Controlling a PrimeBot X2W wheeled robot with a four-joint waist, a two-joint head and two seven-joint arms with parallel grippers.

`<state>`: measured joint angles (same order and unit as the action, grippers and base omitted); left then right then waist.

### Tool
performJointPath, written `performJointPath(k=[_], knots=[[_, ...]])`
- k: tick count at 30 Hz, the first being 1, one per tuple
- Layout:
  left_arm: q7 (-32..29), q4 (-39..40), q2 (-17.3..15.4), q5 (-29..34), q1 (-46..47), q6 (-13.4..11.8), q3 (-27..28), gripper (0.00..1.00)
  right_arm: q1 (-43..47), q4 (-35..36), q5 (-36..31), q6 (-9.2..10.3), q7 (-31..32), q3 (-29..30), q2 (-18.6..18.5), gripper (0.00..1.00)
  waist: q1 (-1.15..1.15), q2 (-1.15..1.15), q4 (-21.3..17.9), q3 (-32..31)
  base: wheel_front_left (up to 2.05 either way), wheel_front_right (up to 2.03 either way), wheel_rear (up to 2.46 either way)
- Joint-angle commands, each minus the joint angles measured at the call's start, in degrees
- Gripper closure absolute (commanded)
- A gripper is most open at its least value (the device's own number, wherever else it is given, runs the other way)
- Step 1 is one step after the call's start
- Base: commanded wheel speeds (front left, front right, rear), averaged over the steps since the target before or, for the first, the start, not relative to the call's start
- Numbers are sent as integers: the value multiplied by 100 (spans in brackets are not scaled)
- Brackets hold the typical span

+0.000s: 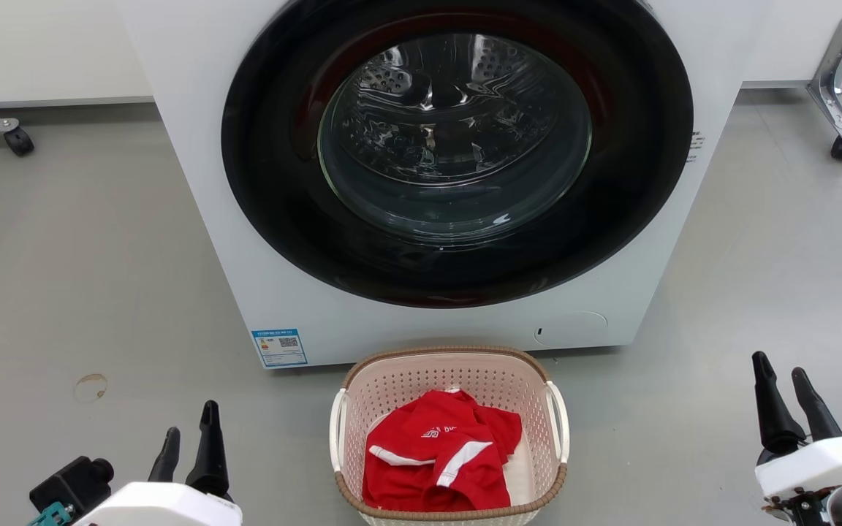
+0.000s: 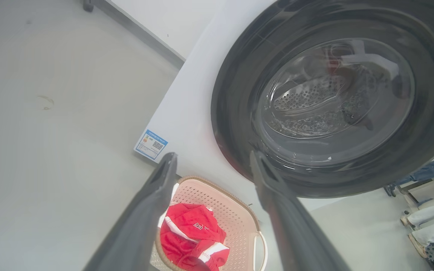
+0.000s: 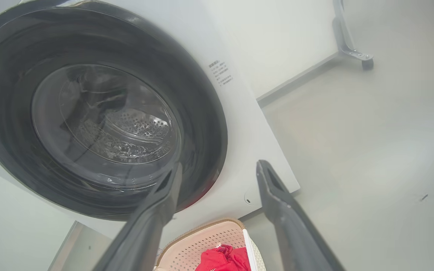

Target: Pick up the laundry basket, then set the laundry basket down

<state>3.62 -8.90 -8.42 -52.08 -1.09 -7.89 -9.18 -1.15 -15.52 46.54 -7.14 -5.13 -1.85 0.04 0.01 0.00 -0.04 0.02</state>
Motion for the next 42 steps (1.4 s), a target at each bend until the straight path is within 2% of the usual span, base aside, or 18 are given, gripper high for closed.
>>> performJointPath(k=[1,42], knots=[[80,206,-101,202,108,-68,59,0,-360,196,-224,-22,-109,-100,-167,0,0,0,0,1,0,0,0],[696,680,-589,2378,143,-943,-733,0,-546,443,-2772,-33,-741,-622,-271,0,0,0,10,111,0,0,0]])
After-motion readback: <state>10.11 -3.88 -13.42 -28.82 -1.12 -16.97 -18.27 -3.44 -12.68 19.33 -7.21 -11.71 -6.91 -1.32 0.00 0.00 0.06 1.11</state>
